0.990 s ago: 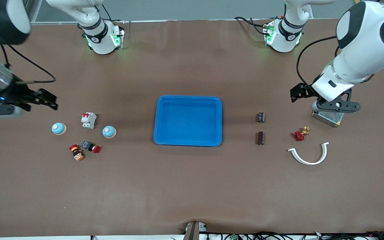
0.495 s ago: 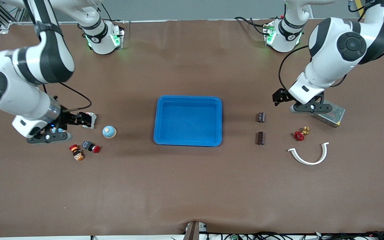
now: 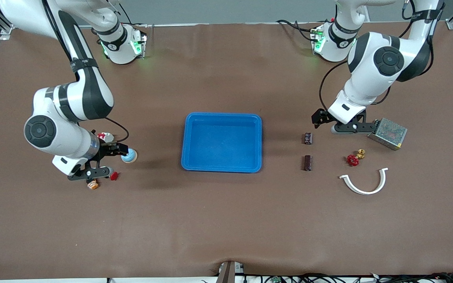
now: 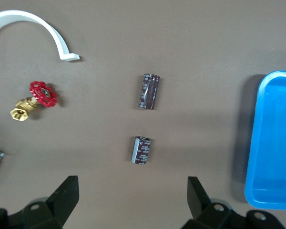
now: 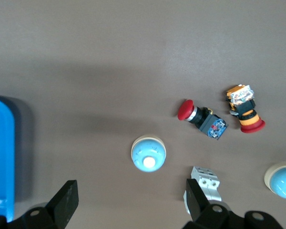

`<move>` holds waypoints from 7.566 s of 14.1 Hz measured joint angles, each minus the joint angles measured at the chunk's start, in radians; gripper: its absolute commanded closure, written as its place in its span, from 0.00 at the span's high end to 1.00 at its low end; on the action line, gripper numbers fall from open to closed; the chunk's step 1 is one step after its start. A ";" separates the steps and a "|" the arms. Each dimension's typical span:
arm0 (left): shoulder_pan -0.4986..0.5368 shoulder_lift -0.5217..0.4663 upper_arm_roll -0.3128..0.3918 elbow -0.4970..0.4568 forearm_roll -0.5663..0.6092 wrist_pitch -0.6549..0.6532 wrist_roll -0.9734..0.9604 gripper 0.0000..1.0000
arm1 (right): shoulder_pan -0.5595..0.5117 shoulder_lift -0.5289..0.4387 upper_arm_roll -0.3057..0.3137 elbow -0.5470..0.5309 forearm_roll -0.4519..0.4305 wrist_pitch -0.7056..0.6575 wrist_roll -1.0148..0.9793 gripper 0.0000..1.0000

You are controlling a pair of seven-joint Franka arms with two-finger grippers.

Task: Place electrolytic capacitor and blue bell in tray
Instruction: 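Lower the right gripper over a blue bell while the left gripper lowers over a capacitor, then close the right gripper on the bell while the left gripper grips the capacitor, then carry the bell with the right gripper while the left gripper carries the capacitor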

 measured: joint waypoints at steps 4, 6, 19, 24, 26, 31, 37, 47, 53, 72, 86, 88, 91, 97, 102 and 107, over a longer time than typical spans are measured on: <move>0.000 0.012 -0.028 -0.104 0.015 0.126 -0.043 1.00 | 0.000 0.003 -0.007 -0.090 -0.001 0.091 -0.004 1.00; -0.001 0.032 -0.036 -0.135 0.016 0.170 -0.044 1.00 | 0.000 0.003 -0.007 -0.135 -0.001 0.153 -0.024 1.00; 0.006 0.219 -0.041 -0.154 0.181 0.324 -0.116 1.00 | -0.007 0.006 -0.014 -0.307 -0.001 0.402 -0.076 1.00; 0.039 0.279 -0.038 -0.151 0.235 0.387 -0.117 1.00 | -0.007 0.039 -0.014 -0.316 -0.001 0.446 -0.077 1.00; 0.042 0.298 -0.038 -0.147 0.236 0.401 -0.117 1.00 | -0.007 0.054 -0.014 -0.316 -0.001 0.461 -0.077 1.00; 0.041 0.324 -0.038 -0.128 0.236 0.406 -0.117 1.00 | -0.007 0.080 -0.014 -0.317 -0.001 0.474 -0.077 1.00; 0.040 0.355 -0.038 -0.115 0.353 0.406 -0.194 1.00 | -0.007 0.096 -0.014 -0.318 -0.001 0.475 -0.077 1.00; 0.039 0.392 -0.038 -0.083 0.404 0.406 -0.292 0.00 | -0.007 0.122 -0.014 -0.335 -0.001 0.528 -0.078 0.93; 0.036 0.392 -0.039 -0.082 0.407 0.403 -0.425 0.00 | -0.007 0.121 -0.013 -0.334 -0.001 0.529 -0.078 0.42; 0.007 0.302 -0.239 0.268 0.211 -0.046 -1.503 0.00 | 0.008 0.043 -0.003 -0.200 0.001 0.235 -0.052 0.36; -0.234 0.530 -0.241 0.458 0.276 0.040 -2.119 0.00 | 0.317 0.018 0.008 -0.199 0.119 0.251 0.447 0.36; -0.247 0.575 -0.240 0.480 0.339 0.040 -2.170 0.00 | 0.348 0.019 0.008 -0.199 0.129 0.264 0.490 0.36; -0.253 0.638 -0.240 0.499 0.413 0.040 -2.209 0.00 | 0.401 0.027 0.008 -0.203 0.130 0.284 0.556 0.36; -0.265 0.697 -0.238 0.513 0.457 0.042 -2.210 0.00 | 0.461 0.057 0.008 -0.230 0.131 0.330 0.610 0.36; -0.277 0.731 -0.237 0.515 0.532 0.054 -2.261 0.00 | 0.496 0.099 0.008 -0.232 0.131 0.384 0.643 0.36; -0.277 0.755 -0.235 0.518 0.544 0.067 -2.263 0.00 | 0.508 0.129 0.007 -0.239 0.131 0.450 0.666 0.36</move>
